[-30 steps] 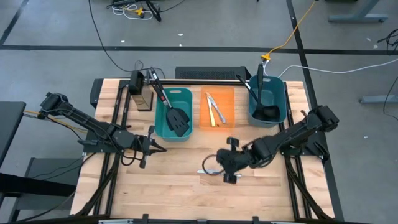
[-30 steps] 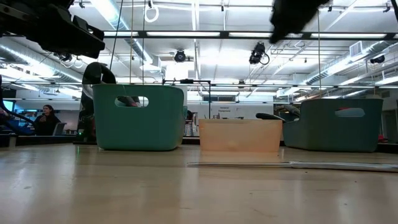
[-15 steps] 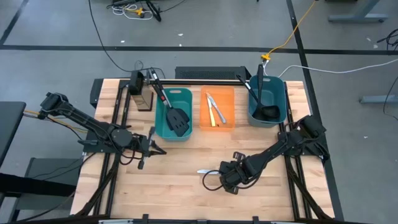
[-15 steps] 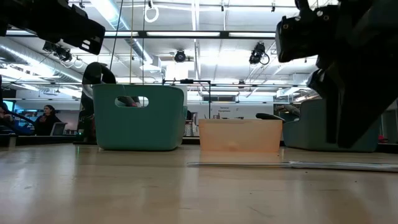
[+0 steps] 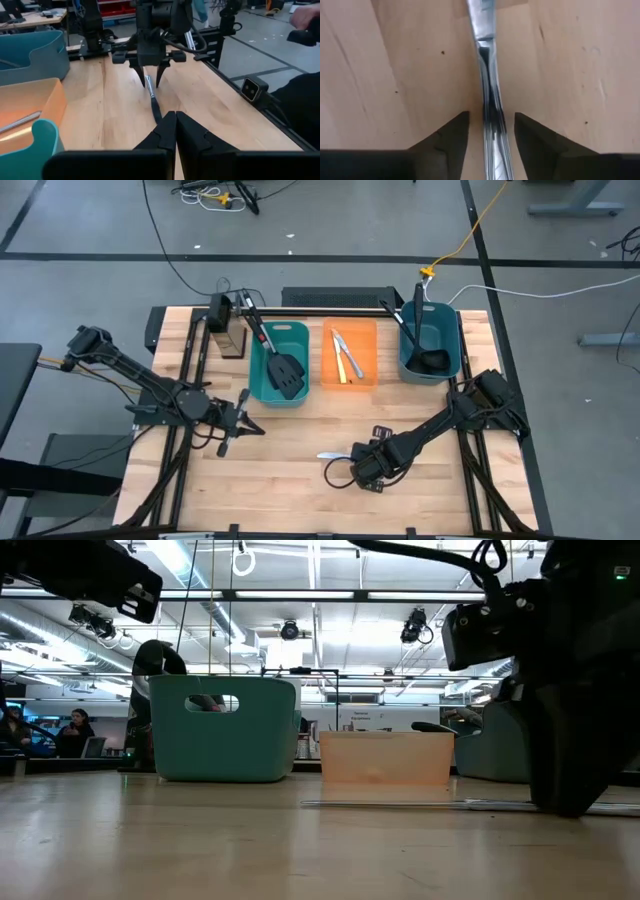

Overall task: Pick & Place Kitchen Items
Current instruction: Put the silver knife into the orange bin

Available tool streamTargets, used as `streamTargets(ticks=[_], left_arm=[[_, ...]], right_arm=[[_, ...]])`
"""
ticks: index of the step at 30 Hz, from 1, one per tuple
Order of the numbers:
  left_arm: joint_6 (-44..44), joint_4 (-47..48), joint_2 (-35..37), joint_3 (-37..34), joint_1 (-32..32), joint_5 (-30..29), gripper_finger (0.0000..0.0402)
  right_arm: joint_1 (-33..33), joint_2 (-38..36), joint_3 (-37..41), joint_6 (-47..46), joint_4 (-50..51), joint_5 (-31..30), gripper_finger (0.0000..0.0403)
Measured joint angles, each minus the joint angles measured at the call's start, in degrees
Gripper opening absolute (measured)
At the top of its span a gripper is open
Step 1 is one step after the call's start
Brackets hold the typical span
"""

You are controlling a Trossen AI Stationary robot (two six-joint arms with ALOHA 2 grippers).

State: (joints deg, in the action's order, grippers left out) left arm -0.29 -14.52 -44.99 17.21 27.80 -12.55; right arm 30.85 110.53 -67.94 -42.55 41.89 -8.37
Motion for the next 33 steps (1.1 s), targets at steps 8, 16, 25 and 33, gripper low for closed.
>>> streamTargets(ticks=[8,16,25,33], left_arm=[[-0.7,-4.6,-3.0,0.0,2.3,-2.3,0.0009],[-3.1,-10.8,-16.9,4.0,5.6,-7.1,0.0006],[-3.8,-11.4,-35.0,14.7,8.1,-9.8,0.0006],[-8.1,-12.3,-50.0,21.9,8.4,-11.9,0.0006]], right_arm=[[0.1,0.2,0.1,6.7,-2.9,-0.6,0.0083],[0.0,0.2,3.3,9.6,-10.9,-2.3,0.0041],[0.3,-0.2,7.5,10.6,-21.0,-1.5,0.0036],[0.7,-0.1,7.7,12.6,-22.6,-1.3,0.0036]])
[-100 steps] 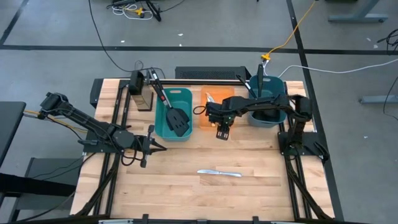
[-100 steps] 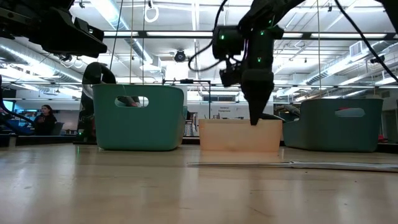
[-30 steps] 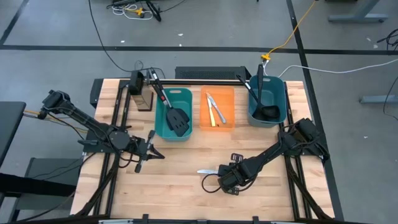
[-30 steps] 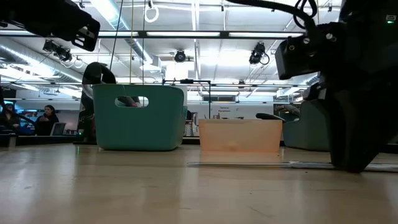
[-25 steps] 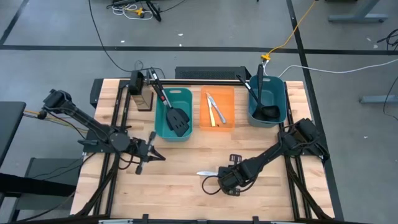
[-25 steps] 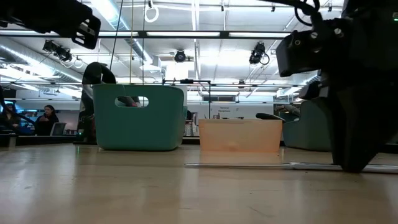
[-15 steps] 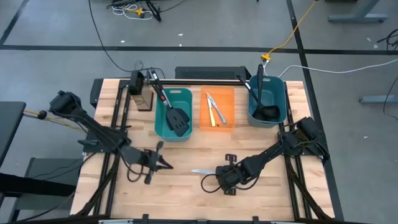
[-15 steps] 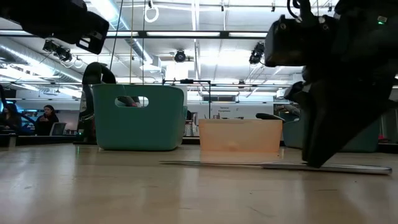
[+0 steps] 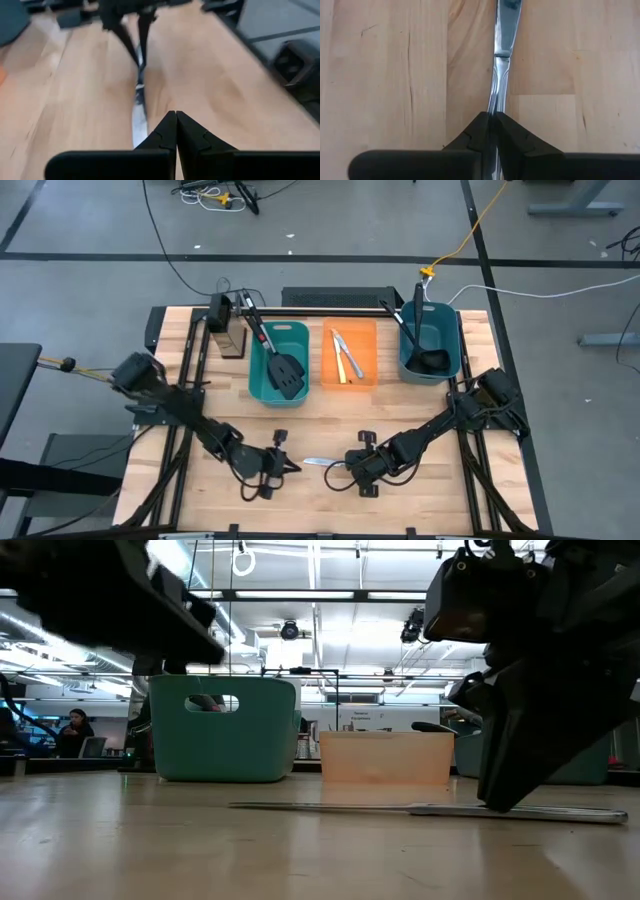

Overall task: Pick & Place Kitchen Items
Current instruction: Put the silver knife into the orange bin

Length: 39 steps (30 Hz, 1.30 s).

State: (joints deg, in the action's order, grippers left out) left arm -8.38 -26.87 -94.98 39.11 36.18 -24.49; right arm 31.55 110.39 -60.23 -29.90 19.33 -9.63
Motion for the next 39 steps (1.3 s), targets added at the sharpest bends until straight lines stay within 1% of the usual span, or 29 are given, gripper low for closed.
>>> streamTargets(ticks=[3,6,9,12,19,22,25,39], left_arm=[[-2.3,0.3,-4.9,2.1,0.0,-3.2,0.0006],[-2.8,0.7,-8.4,3.7,-0.1,-4.9,0.0003],[-3.0,0.4,-10.7,4.8,-0.5,-5.5,0.0004],[-3.6,0.4,-12.9,5.3,-1.4,-4.8,0.0006],[-5.9,3.6,-13.1,5.2,-2.3,-5.4,0.0004],[-5.9,3.4,-13.1,5.2,-2.3,-4.6,0.0005],[-5.9,3.5,-14.0,5.1,-2.3,-5.2,0.0003],[-5.8,2.8,-14.6,4.8,-2.8,-4.4,0.0006]], right_arm=[[0.2,0.0,0.0,0.5,0.0,-0.5,0.0036],[0.2,0.0,0.0,0.6,0.0,-0.9,0.0036],[0.2,0.0,0.0,1.1,0.0,-1.1,0.0036],[0.2,0.0,0.0,1.2,0.0,-1.1,0.0036],[0.2,0.0,0.0,1.2,0.0,-1.3,0.0036],[0.2,0.0,0.0,1.3,0.0,-1.4,0.0036],[0.2,0.0,0.0,1.3,0.0,-1.5,0.0036],[0.2,0.1,0.0,1.8,-0.2,-1.9,0.0036]])
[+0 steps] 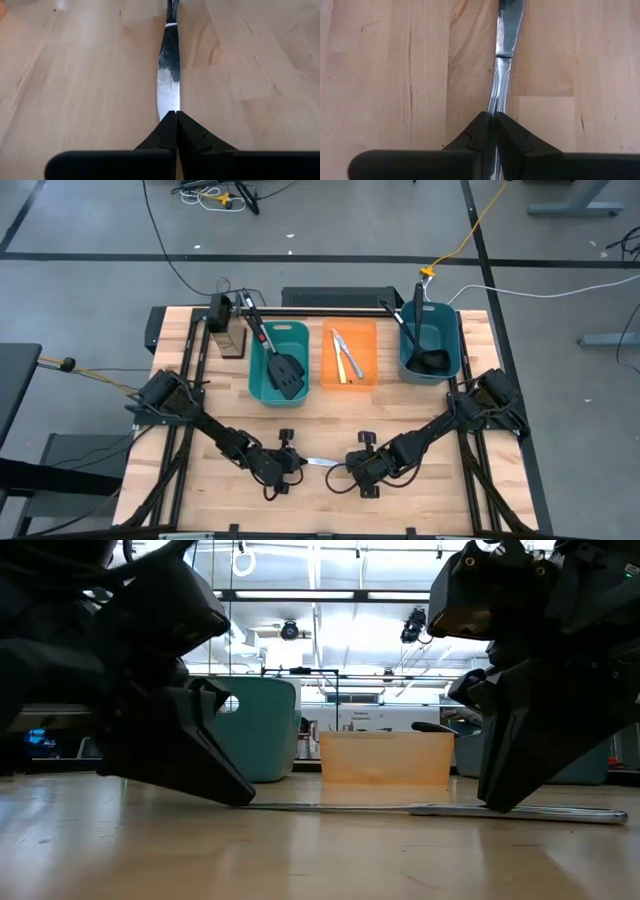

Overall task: Pick & Place Kitchen Items
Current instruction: Put the silver knife into the orange bin

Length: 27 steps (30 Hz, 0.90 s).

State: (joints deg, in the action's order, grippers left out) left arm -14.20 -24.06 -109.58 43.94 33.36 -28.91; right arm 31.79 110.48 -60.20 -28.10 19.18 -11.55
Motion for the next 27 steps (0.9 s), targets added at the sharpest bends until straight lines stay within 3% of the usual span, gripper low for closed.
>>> streamTargets(ticks=[20,27], left_arm=[[-4.0,2.9,-0.8,0.3,-1.6,4.4,0.0003],[-4.9,3.3,-0.9,0.2,-1.7,5.4,0.0003]], right_arm=[[-0.2,-1.6,0.3,0.9,-0.5,0.7,0.0037],[-0.6,-4.5,0.6,-0.9,1.1,1.9,0.0082]])
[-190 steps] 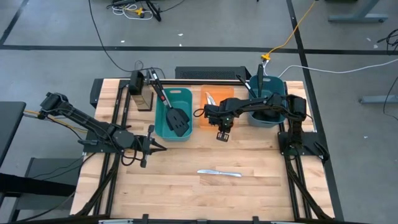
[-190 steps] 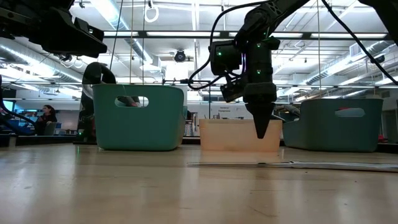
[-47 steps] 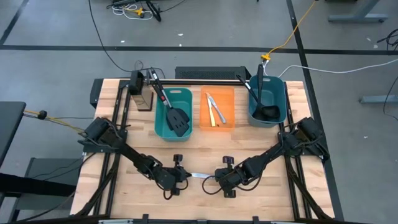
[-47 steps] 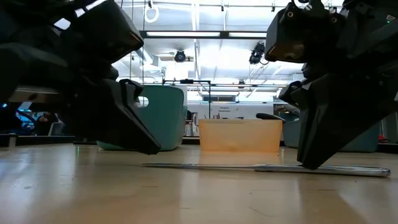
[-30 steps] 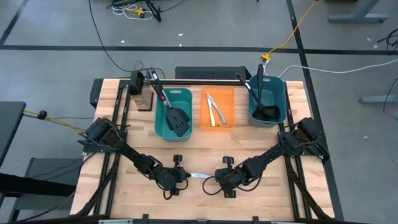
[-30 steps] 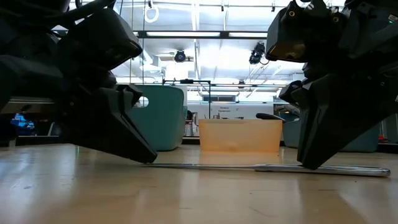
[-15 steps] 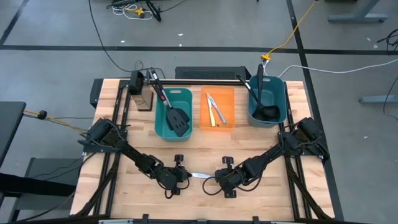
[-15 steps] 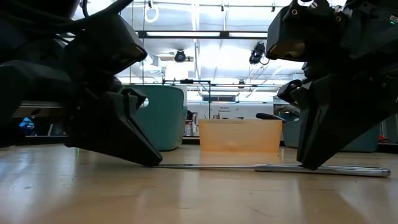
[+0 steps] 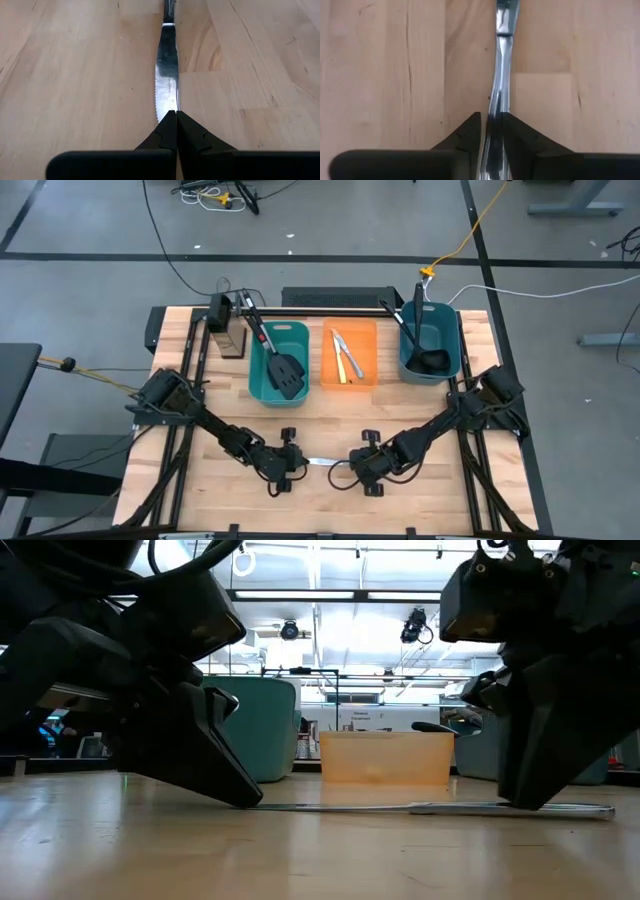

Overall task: Pick & Place Kitchen Items
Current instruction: Put the silver knife into the orange bin

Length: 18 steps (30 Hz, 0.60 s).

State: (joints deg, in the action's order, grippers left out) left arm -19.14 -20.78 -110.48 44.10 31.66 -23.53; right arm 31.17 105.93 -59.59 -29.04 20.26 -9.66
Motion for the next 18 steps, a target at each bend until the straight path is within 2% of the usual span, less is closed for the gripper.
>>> streamTargets(ticks=[5,10,18], left_arm=[[-0.8,0.9,0.0,0.0,-0.1,0.3,0.0003],[-1.7,0.3,0.0,-1.0,-0.3,0.3,0.0002],[-1.2,-0.3,0.0,-1.2,-0.3,0.4,0.0002]], right_arm=[[-0.4,-0.4,0.0,-1.6,2.2,1.7,0.0125],[-0.8,-0.4,-0.1,-4.7,5.0,6.1,0.0159],[-0.8,0.0,-0.5,-6.4,7.2,8.9,0.018]])
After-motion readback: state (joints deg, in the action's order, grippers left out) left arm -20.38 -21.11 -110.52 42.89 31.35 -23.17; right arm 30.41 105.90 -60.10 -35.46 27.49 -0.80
